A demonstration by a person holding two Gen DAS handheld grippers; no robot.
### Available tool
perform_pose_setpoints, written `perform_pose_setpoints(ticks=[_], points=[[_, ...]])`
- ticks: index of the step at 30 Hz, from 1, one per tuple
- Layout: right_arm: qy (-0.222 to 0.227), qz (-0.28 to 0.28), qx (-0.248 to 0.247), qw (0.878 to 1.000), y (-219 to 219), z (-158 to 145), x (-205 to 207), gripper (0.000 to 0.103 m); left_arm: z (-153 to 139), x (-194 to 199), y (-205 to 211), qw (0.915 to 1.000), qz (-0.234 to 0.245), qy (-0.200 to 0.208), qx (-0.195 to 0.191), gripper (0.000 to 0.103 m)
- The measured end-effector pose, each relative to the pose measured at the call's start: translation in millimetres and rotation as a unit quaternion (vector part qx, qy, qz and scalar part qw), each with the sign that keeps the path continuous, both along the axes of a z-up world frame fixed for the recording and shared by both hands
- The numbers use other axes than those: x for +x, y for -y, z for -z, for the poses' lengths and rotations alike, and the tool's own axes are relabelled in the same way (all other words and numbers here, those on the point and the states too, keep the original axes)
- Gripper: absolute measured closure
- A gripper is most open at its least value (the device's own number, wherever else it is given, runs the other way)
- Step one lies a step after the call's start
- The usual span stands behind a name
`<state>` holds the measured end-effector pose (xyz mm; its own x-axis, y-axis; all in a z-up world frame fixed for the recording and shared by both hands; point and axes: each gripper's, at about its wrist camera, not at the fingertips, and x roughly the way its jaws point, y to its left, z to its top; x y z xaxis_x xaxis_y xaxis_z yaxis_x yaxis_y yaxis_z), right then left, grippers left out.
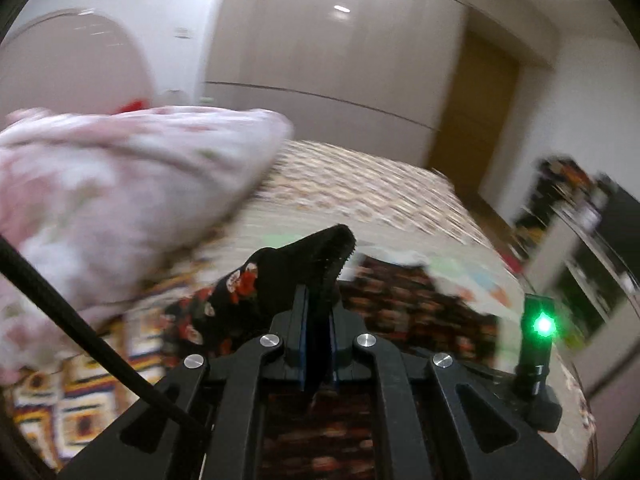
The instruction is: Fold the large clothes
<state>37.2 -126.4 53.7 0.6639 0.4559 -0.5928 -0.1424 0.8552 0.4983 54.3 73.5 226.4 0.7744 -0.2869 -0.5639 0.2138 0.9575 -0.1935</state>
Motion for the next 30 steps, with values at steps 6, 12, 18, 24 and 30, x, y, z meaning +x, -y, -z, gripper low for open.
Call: perform_pose_setpoints(ticks=[6, 12, 18, 24, 30], points=[[-0.028, 0.077, 0.059, 0.995, 99, 24, -20, 0.076, 54, 26, 119, 0.9948, 0.083, -0.053, 0.025, 0.094], [-0.057, 0.106, 0.106, 0.987, 144, 53, -29, 0.071, 106, 33, 134, 0.9856, 0.109, -0.129, -0.006, 0.070], [-0.050, 0.083, 0.120, 0.988, 129, 50, -24, 0.062, 101, 16, 69, 0.9927, 0.058, -0.104, -0.020, 0.037], [-0.062, 0.042, 0.071, 0.995, 84, 52, -9, 0.048, 119, 6, -10, 0.9949, -0.024, -0.098, 0.012, 0.036], [-0.114, 0.040, -0.009, 0.993, 43, 75, 15, 0.047, 140, -5, -59, 0.9918, -0.064, -0.111, -0.003, 0.036]])
